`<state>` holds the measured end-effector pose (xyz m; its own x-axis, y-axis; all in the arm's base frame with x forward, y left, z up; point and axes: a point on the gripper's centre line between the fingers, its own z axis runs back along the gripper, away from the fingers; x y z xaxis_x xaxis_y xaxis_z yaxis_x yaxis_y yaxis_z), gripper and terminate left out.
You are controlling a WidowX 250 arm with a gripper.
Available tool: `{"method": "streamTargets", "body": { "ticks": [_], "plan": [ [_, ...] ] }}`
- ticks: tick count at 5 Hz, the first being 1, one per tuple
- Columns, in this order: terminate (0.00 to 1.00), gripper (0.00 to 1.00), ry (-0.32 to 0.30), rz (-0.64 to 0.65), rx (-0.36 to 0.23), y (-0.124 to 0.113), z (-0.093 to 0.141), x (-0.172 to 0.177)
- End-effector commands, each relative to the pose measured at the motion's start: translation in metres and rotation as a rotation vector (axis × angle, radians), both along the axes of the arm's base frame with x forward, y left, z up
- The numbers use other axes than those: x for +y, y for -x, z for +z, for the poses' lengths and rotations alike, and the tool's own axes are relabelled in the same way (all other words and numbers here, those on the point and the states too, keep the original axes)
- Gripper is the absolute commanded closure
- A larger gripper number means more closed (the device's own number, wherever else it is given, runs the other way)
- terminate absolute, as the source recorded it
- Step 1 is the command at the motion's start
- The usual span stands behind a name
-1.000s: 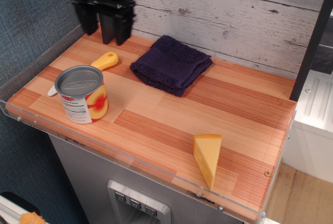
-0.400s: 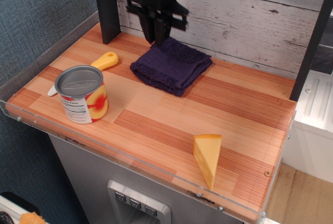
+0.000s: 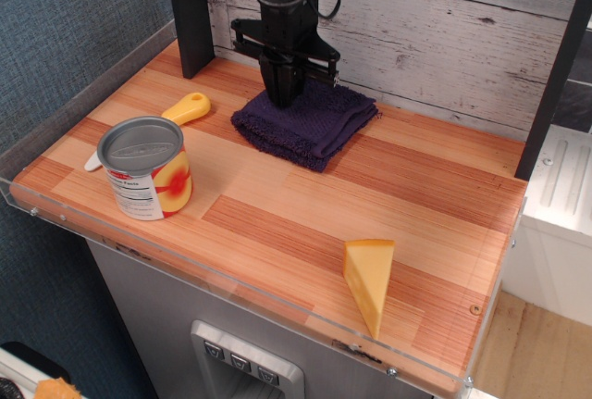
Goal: Move the purple towel to the back right corner of the table.
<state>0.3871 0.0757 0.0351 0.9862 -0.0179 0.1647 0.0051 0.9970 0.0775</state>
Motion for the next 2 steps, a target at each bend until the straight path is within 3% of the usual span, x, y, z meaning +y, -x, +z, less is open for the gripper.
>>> {"method": "streamTargets", "body": {
  "ticks": [1, 2],
  "plan": [
    [0.0, 1.0, 0.028, 0.005, -0.026, -0.008, 0.003, -0.014],
    [0.0, 1.0, 0.044, -0.021, -0.014, -0.008, -0.005, -0.03]
  ]
}}
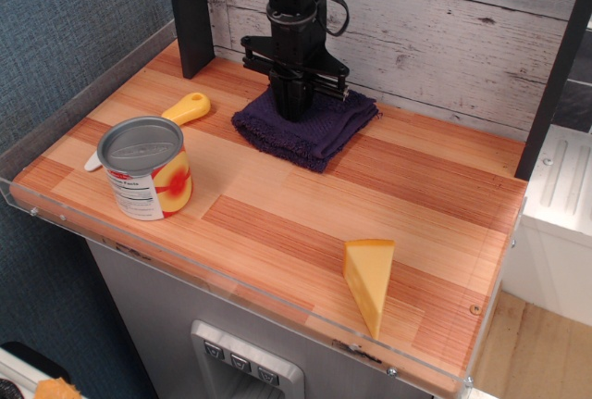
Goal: Move the purple towel to the back right corner of the table.
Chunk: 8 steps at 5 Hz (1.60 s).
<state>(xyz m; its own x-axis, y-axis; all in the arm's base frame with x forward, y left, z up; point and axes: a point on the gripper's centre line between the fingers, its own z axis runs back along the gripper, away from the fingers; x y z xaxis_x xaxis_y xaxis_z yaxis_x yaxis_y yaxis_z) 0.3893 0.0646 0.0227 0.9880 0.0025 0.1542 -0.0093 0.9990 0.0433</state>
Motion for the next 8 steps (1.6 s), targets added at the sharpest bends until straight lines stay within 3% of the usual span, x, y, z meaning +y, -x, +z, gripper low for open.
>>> {"method": "streamTargets", "body": {
  "ticks": [1, 5, 8],
  "plan": [
    [0.0, 1.0, 0.004, -0.058, 0.01, -0.002, 0.001, -0.032],
    [0.0, 1.0, 0.099, -0.136, 0.045, 0.008, -0.007, -0.125],
    [0.0, 1.0, 0.18, -0.077, 0.081, 0.015, -0.001, -0.159]
  ]
}}
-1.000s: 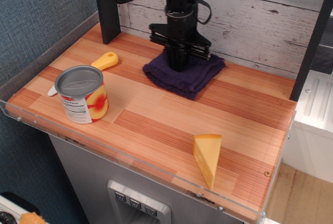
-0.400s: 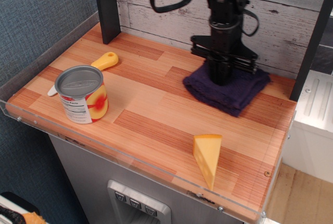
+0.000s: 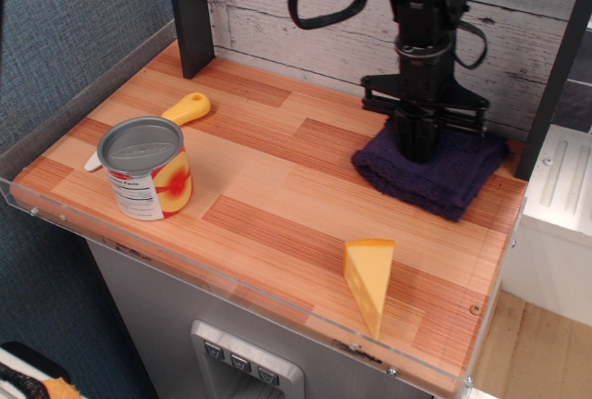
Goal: Move the purple towel to the back right corner of the table.
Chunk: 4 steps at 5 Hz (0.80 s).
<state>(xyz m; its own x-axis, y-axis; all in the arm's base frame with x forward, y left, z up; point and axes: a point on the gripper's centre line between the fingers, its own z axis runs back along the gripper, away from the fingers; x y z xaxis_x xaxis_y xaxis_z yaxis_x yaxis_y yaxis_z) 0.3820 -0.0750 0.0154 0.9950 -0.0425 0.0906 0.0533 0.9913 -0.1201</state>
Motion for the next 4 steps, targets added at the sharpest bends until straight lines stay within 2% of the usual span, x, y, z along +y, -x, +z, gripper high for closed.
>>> {"method": "streamTargets", "body": {
  "ticks": [1, 4],
  "plan": [
    [0.0, 1.0, 0.004, -0.028, 0.014, 0.017, 0.012, -0.027],
    [0.0, 1.0, -0.02, -0.016, 0.005, 0.02, 0.017, -0.012]
  ]
}}
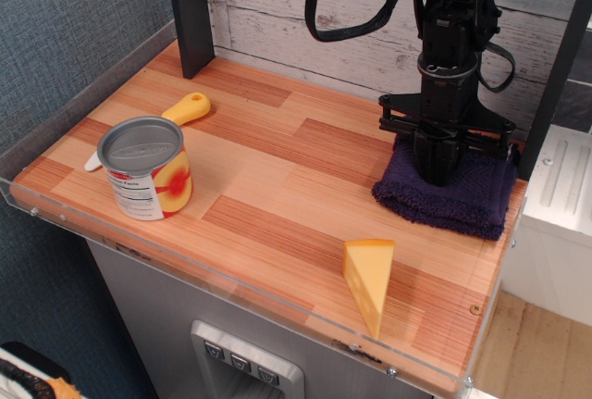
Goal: Move the purple towel to the back right corner of the table.
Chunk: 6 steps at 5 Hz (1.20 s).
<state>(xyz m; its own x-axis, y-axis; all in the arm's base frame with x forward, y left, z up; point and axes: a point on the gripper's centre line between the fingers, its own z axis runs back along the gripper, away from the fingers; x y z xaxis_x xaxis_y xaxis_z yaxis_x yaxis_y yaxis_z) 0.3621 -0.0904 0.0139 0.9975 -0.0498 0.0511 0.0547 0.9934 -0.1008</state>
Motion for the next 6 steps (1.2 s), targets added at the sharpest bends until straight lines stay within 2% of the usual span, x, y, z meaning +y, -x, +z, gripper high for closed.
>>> {"method": "streamTargets", "body": {
  "ticks": [1, 2, 4, 5, 6],
  "plan": [
    [0.0, 0.0, 0.0, -0.03, -0.036, -0.002, 0.024, 0.006],
    [0.0, 0.0, -0.025, -0.063, -0.089, -0.007, 0.031, 0.006],
    [0.0, 0.0, 0.005, -0.075, -0.194, -0.014, 0.062, 0.004],
    [0.0, 0.0, 0.027, -0.068, -0.217, -0.009, 0.074, 0.005],
    [0.0, 0.0, 0.014, -0.057, -0.218, -0.001, 0.085, 0.012]
  ]
}}
